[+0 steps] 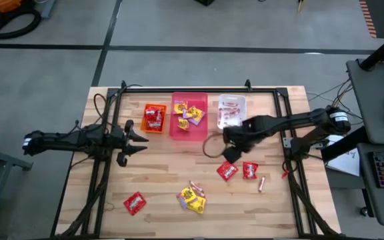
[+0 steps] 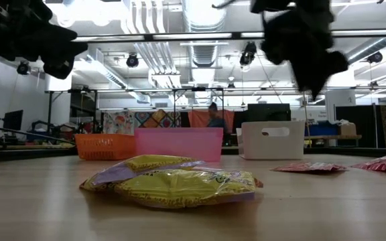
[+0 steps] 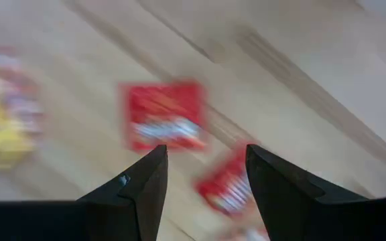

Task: Organize candy in baskets

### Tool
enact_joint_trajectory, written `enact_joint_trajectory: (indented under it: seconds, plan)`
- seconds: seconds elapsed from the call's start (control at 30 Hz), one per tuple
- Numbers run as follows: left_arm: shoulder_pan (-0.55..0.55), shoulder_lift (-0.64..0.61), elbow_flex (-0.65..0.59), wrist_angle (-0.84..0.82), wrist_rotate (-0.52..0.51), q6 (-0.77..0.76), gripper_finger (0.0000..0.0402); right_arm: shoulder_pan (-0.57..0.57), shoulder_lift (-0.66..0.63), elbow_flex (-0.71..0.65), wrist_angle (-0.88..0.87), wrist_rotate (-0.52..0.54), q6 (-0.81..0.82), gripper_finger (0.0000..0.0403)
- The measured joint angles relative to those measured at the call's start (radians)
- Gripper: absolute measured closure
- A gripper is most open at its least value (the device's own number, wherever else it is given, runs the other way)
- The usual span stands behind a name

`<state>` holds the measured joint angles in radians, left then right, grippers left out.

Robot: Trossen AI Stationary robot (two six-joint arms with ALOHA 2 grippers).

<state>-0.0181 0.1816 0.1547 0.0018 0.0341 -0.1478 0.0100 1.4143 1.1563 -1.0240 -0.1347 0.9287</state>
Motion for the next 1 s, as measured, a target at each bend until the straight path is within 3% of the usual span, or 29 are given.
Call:
enact_joint_trajectory:
  seconds: [0.2,0.5,0.67,0.83,1.0]
  plan:
    - [0.0,0.001,0.0,-0.002,0.0,0.002,0.0274,0.103,0.0,-0.042,-0.23,0.021,0.192,0.0207]
    - [0.0,0.001,0.0,-0.002,-0.001,0.001,0.0274,0.165,-0.004,-0.147,-0.208,-0.064,0.294,0.0176]
    - [0.0,0.001,0.0,-0.003,-0.001,0.001,0.0274,0.217,-0.006,-0.189,-0.192,-0.174,0.37,0.0173]
    - [0.0,0.006,0.0,-0.003,-0.001,0.005,0.0274,0.314,-0.006,-0.243,-0.112,-0.249,0.497,0.0181]
    - [0.0,0.007,0.0,-0.004,-0.002,0.026,0.0274,0.396,-0.021,-0.285,0.01,-0.253,0.649,0.0183]
